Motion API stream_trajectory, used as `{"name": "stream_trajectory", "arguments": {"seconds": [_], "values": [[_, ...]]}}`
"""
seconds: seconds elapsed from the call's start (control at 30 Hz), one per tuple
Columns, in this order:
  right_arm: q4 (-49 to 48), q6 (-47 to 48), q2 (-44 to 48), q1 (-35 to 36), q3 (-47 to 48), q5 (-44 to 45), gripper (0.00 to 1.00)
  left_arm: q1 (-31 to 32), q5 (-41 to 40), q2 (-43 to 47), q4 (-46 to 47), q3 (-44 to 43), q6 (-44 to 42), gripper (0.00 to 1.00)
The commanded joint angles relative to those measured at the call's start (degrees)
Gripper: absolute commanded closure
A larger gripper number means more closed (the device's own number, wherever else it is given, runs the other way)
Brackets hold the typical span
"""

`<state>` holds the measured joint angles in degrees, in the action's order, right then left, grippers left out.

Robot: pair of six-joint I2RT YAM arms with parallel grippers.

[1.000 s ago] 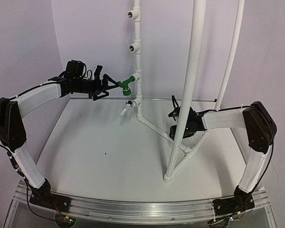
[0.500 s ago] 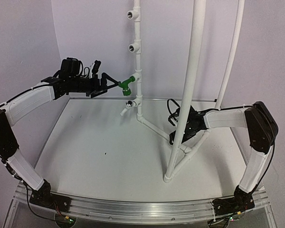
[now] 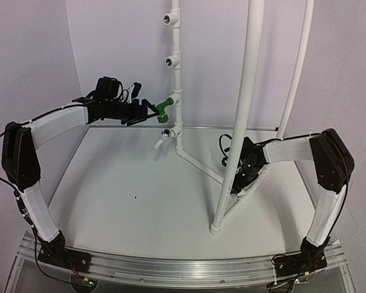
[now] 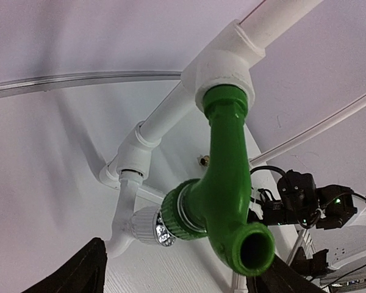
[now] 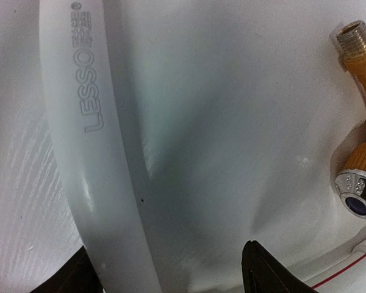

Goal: Install the water faucets

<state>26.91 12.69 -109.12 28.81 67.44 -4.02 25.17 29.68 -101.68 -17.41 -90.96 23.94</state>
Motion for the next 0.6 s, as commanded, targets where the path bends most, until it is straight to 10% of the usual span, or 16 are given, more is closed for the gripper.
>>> {"name": "stream_trajectory", "arguments": {"seconds": [0.0, 0.2, 0.57], "values": [[5.72, 6.54, 0.17, 0.0, -0.22, -3.83, 0.3, 0.23, -0.98, -2.04, 2.58, -4.15, -0.07, 0.33], [9.94, 15.52, 3.34, -0.03, -3.22, -6.21, 0.35, 1.08, -0.53, -5.99, 4.27, -7.19, 0.7, 0.54], [19.53, 26.66, 5.36, 0.34, -5.64, -11.6, 0.39, 5.38, 1.05, -12.66, 4.66, -13.34, 0.14, 0.6]]}}
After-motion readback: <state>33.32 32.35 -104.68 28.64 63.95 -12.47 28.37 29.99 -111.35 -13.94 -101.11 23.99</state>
